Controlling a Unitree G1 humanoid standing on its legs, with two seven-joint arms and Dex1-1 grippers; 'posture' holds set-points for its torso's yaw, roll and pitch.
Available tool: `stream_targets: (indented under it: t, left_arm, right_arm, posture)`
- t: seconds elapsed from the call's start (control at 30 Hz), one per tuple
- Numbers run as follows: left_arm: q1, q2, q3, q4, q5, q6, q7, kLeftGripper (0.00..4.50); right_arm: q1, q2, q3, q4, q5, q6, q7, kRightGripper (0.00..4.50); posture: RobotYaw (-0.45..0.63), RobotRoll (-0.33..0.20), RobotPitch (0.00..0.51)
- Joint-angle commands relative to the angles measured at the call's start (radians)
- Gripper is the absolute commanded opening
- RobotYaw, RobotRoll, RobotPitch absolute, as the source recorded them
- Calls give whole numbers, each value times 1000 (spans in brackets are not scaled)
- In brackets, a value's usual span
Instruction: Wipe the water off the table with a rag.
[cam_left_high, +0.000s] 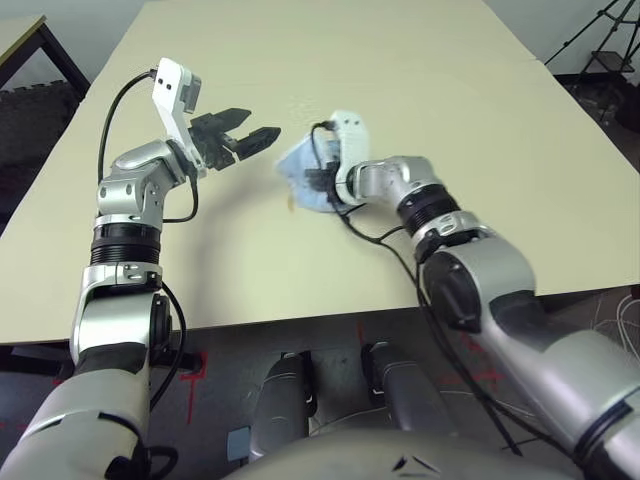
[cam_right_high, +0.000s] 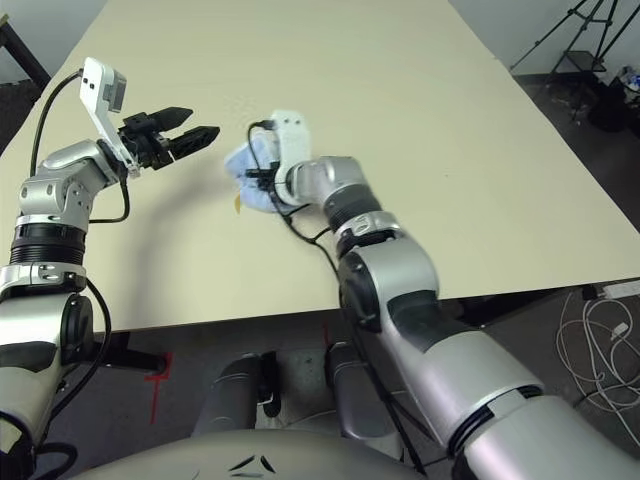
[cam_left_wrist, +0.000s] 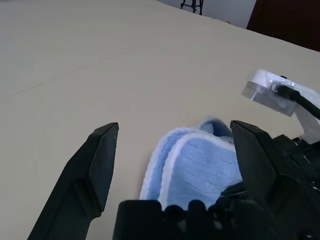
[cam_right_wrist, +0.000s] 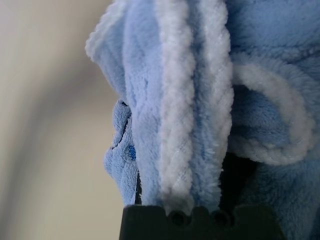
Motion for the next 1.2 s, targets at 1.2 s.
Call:
stream_targets:
  t: [1.2]
  left_arm:
    - [-20,-17,-1,49,31,-30,-3,4500]
  right_arm:
    - [-148,-342,31,244,-5,-215,37,23]
  posture:
    - [-187,0,126]
